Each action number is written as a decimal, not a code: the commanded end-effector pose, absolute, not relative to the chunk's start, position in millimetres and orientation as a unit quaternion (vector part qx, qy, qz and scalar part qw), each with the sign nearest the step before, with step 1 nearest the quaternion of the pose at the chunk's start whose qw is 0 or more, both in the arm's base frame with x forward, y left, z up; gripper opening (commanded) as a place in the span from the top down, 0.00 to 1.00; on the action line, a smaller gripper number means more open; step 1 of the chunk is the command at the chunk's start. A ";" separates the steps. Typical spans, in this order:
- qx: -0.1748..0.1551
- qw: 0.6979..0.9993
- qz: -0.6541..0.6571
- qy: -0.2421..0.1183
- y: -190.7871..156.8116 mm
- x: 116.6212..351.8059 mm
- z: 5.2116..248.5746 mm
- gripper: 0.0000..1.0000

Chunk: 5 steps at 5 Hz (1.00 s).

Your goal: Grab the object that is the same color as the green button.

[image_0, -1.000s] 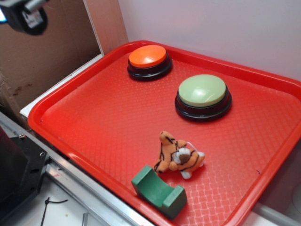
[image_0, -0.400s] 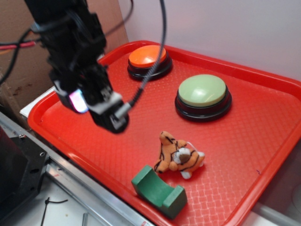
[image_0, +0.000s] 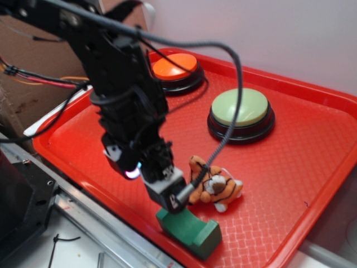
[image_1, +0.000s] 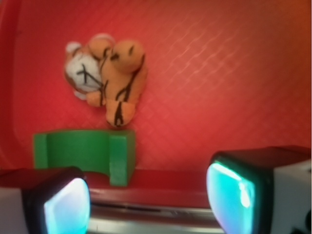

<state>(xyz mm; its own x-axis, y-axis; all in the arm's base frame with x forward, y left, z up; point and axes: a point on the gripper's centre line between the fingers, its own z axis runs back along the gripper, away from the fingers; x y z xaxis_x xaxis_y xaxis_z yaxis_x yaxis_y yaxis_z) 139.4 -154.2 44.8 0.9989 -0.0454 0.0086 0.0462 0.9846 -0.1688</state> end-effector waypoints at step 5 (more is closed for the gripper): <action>-0.083 0.996 -0.024 -0.002 -170.4 157.8 21.5 1.00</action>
<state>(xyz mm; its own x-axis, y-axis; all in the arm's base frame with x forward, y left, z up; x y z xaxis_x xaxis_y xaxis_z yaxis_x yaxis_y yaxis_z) 153.7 -166.3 16.0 0.9987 -0.0499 -0.0120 0.0476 0.9875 -0.1506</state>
